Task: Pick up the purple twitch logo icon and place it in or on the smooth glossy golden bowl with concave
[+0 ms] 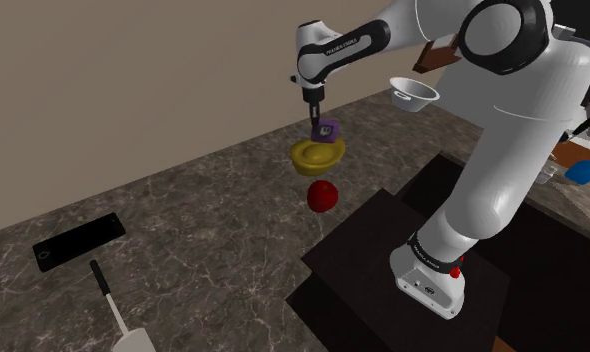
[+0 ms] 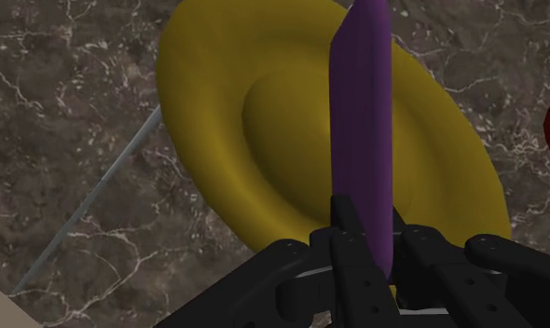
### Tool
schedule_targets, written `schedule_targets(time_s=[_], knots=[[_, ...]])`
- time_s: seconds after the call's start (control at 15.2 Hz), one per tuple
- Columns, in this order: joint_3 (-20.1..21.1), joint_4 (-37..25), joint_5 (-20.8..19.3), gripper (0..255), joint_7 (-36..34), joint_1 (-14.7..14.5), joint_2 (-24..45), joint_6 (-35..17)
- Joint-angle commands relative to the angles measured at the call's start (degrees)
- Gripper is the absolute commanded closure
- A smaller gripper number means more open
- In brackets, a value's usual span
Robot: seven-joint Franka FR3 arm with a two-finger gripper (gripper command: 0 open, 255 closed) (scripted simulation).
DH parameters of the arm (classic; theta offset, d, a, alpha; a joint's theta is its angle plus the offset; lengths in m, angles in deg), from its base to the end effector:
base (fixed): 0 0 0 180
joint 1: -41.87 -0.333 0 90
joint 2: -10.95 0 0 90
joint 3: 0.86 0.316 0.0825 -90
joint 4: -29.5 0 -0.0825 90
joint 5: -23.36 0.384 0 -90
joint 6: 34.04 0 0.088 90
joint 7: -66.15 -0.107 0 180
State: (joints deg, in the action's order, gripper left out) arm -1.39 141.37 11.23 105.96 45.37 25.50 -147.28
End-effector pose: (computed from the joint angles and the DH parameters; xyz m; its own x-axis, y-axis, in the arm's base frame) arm 0.5770 -0.0539 0.3335 0.7106 0.6408 -0.2905 0.6653 -0.7464 -0.0190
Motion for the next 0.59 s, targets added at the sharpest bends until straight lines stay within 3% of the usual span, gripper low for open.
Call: schedule_targets(time_s=[0.0,0.53], knots=[[0.0,0.5,-0.1,255,-0.4,0.0,0.9,-1.5],[0.0,1.0,-0.3,255,-0.7,0.0,1.8,-2.8]])
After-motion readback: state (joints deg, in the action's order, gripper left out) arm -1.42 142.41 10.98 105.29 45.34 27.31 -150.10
